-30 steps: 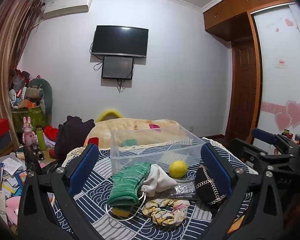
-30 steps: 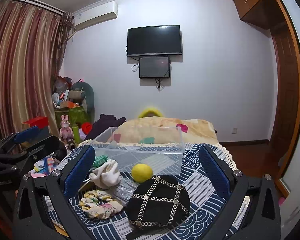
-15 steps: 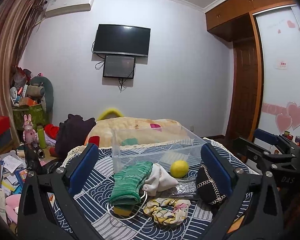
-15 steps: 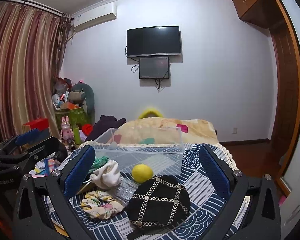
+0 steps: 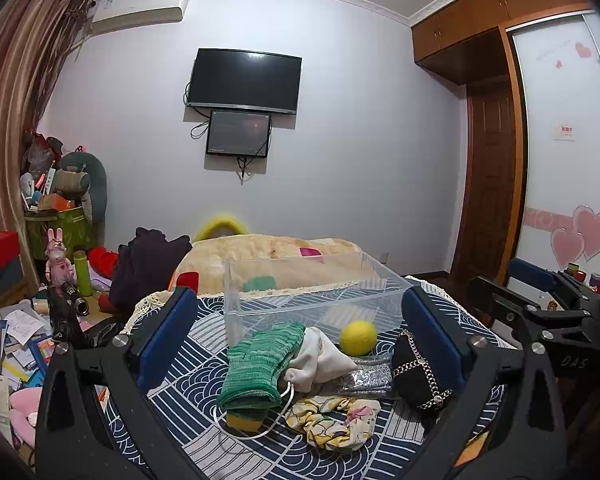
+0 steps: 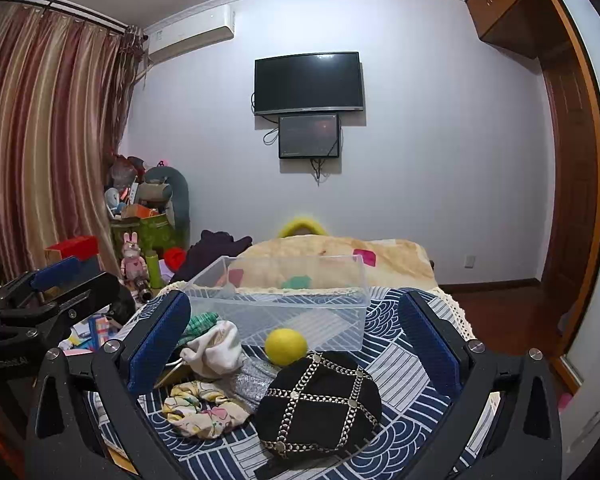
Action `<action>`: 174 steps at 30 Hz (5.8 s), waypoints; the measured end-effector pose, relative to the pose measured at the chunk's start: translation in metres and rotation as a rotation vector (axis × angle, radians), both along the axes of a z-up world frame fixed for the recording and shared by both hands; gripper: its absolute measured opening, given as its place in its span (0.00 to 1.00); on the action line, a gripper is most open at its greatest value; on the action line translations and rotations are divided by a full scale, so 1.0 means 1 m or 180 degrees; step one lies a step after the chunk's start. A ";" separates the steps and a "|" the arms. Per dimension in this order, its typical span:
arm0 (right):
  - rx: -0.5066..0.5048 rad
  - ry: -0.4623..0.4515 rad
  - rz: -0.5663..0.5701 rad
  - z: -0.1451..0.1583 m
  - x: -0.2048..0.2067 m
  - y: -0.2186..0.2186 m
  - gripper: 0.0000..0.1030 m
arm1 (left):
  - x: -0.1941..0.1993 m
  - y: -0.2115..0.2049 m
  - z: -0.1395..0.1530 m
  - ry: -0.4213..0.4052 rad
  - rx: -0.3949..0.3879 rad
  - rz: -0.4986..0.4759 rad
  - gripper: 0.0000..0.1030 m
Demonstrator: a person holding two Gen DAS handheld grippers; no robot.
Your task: Organize soft objects
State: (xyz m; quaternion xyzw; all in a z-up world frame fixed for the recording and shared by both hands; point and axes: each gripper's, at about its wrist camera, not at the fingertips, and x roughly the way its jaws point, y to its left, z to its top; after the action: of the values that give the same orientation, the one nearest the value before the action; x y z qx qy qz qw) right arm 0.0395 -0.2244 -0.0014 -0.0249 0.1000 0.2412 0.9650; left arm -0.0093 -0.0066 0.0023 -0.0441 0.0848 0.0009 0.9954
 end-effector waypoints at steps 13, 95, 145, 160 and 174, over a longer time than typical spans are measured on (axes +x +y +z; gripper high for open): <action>0.0007 -0.0015 0.0008 0.001 -0.001 0.000 1.00 | -0.002 0.003 0.002 -0.0007 -0.0033 0.0006 1.00; -0.0232 0.0441 0.0046 0.020 0.088 0.023 0.19 | 0.113 0.063 -0.001 0.0787 -0.0261 -0.0240 0.13; -0.0570 0.0855 0.0302 0.001 0.105 0.050 0.55 | 0.135 0.049 -0.006 0.1087 -0.0134 -0.0210 0.84; -0.0756 0.1176 0.0321 -0.058 0.097 0.053 0.55 | 0.122 0.014 -0.048 0.1414 0.0038 -0.0513 0.91; -0.0762 0.1406 0.0376 -0.082 0.113 0.063 0.37 | 0.135 0.003 -0.082 0.1691 -0.0091 -0.0728 0.74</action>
State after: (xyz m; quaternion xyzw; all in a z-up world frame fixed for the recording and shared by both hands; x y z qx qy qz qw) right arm 0.1528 -0.1613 -0.0832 -0.0915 0.3346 0.2831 0.8941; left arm 0.1253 -0.0039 -0.0801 -0.0466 0.3469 -0.1010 0.9313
